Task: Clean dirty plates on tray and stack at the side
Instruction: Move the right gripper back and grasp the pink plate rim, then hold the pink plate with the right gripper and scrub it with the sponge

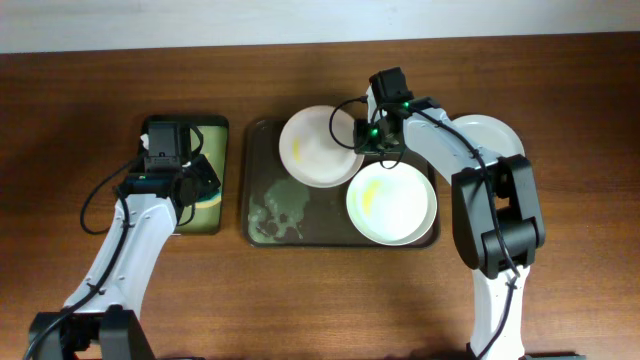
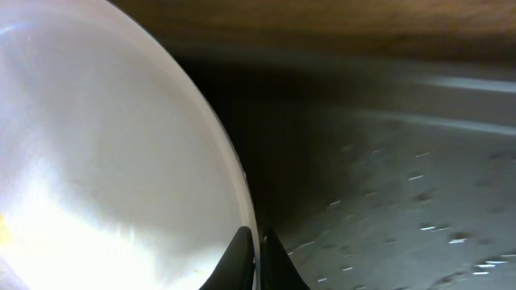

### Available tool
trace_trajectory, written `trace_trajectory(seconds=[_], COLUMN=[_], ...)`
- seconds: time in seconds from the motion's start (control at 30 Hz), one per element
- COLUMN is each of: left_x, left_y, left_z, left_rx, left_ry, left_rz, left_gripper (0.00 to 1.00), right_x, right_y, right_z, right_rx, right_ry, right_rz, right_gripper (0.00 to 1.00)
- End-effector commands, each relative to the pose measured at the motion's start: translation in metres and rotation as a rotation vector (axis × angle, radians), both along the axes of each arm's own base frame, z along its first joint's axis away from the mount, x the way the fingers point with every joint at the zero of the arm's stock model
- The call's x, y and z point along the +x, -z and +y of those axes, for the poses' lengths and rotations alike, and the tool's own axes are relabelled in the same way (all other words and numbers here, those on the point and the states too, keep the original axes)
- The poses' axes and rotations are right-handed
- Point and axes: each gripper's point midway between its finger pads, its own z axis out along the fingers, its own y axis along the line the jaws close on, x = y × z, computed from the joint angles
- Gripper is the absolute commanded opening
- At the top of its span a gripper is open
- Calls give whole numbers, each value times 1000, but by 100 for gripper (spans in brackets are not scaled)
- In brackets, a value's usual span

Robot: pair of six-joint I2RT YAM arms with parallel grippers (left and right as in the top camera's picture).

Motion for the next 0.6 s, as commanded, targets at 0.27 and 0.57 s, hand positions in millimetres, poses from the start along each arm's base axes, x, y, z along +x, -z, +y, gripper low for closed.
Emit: trace_trajectory(seconds=[0.27, 0.57], left_x=[-1, 4], left_y=[4, 23], left_z=[-29, -91], left_rx=[-57, -137], left_ry=[119, 135], left_rz=[10, 20], left_gripper=[0, 0], right_x=[-84, -69], right_y=[19, 23], right_z=[64, 38], right_rx=[-51, -169], right_ry=[-218, -47], right_rz=[198, 170], right_gripper=[4, 4])
